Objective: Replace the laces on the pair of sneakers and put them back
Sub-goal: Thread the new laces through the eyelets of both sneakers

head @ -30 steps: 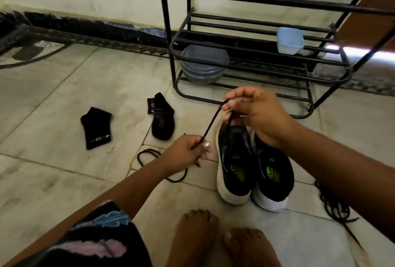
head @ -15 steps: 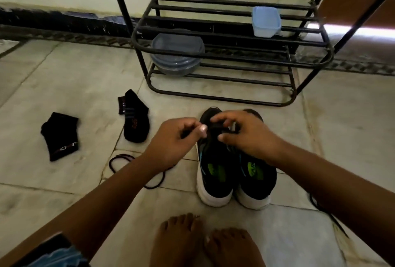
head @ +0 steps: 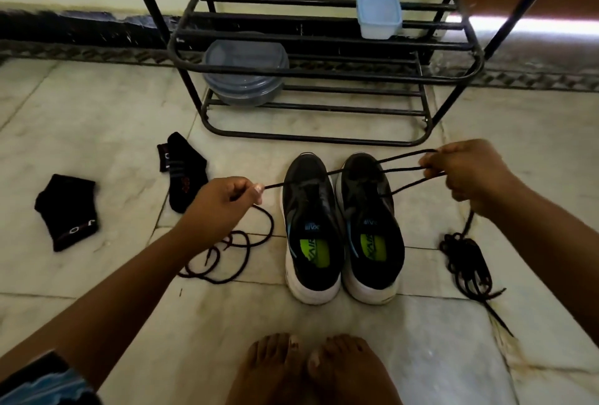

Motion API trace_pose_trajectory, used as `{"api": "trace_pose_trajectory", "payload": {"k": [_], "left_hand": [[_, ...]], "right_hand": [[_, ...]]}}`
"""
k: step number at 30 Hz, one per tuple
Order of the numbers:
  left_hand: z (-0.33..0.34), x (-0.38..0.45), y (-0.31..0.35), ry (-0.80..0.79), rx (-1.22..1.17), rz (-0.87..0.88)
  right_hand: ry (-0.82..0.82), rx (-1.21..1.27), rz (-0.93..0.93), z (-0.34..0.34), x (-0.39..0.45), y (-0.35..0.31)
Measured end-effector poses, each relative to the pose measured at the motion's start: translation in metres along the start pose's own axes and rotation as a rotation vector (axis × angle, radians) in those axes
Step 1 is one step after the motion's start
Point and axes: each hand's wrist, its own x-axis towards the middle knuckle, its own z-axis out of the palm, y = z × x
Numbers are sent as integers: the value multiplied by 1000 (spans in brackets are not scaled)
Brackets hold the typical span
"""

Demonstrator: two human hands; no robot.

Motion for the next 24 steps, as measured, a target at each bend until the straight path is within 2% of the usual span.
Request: {"api": "trace_pose_trajectory", "payload": {"k": [1, 2, 4, 5, 8, 10, 12, 16, 18, 20, 22, 24], "left_hand": [[-2, -1, 0, 19, 41, 2], [-4, -3, 2, 29, 73, 11], [-4, -7, 9, -1, 95, 67], [-2, -10, 15, -47, 84, 113], [12, -16, 38, -228, -47, 235], [19, -18, 46, -285, -135, 232], [19, -19, 41, -280, -161, 209], [6, -21, 12, -177, -55, 145], [3, -21, 2, -131, -31, 76], [6, -20, -2, -101, -107, -26], [10, -18, 3, -98, -347, -184], [16, -19, 17, -156, -667, -360]], "right_hand": [[107, -152, -30, -4, 3, -1], [135, -408, -84, -4, 2, 1], [47, -702, -258, 11, -9, -4], [-74, -692, -326, 22, -20, -11], [-507, -565, -484, 66, -55, -31], [-625, -509, -517, 82, -64, -35], [-585, -472, -447, 76, -59, -34], [-318, -342, -180, 44, -37, -24], [-246, -269, -83, 33, -29, -17], [-209, -177, -29, 31, -27, -13], [-213, 99, 8, 38, -34, -17], [-268, 586, 115, 49, -47, -27]]}}
